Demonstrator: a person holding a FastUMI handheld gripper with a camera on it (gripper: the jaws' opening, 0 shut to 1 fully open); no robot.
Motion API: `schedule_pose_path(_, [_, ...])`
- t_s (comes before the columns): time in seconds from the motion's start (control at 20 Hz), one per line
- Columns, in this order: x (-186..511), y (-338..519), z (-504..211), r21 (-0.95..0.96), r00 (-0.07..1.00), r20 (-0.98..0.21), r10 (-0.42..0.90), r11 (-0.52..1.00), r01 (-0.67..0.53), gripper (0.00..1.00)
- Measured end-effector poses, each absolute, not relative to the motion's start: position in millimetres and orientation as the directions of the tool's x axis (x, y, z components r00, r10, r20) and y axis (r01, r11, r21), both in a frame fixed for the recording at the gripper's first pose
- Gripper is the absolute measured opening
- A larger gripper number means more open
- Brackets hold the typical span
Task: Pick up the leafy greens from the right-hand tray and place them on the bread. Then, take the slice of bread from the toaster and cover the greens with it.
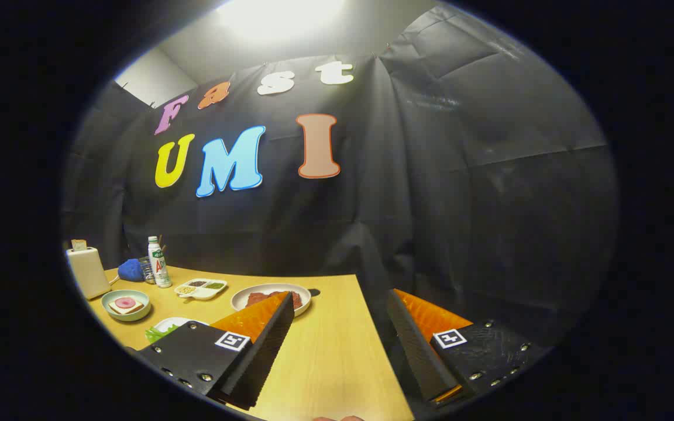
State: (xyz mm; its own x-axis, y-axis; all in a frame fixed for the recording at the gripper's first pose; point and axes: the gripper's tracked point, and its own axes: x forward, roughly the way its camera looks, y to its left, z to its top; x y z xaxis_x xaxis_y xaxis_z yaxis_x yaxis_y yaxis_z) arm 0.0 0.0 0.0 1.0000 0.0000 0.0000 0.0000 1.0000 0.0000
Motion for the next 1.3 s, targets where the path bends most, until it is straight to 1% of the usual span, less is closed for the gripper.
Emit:
schedule_pose_path(0.05, [-11, 27, -5, 0.015, 0.998, -0.043, 0.044, 0.999, -0.043, 0.98])
schedule_pose_path(0.1, [-24, 53, -6, 0.029, 0.995, -0.063, 0.082, 0.996, -0.080, 0.98])
schedule_pose_path(0.3, [-59, 117, -6, -0.015, 0.987, -0.061, 0.147, 0.989, -0.148, 0.98])
schedule_pose_path(0.4, [-65, 144, -10, -0.049, 0.982, -0.069, 0.174, 0.983, -0.177, 0.98])
schedule_pose_path(0.5, [-68, 165, -21, -0.045, 0.974, -0.094, 0.204, 0.977, -0.209, 0.98])
schedule_pose_path(0.75, [-63, 191, -61, -0.023, 0.954, -0.190, 0.231, 0.971, -0.239, 0.98])
schedule_pose_path(0.85, [-61, 195, -69, -0.019, 0.948, -0.210, 0.241, 0.968, -0.250, 0.99])
schedule_pose_path(1.05, [-63, 194, -59, 0.012, 0.955, -0.173, 0.242, 0.970, -0.244, 0.98])
schedule_pose_path(1.15, [-62, 190, -56, -0.002, 0.960, -0.158, 0.230, 0.972, -0.233, 0.98])
schedule_pose_path(1.3, [-60, 191, -61, -0.022, 0.958, -0.176, 0.224, 0.972, -0.232, 0.98])
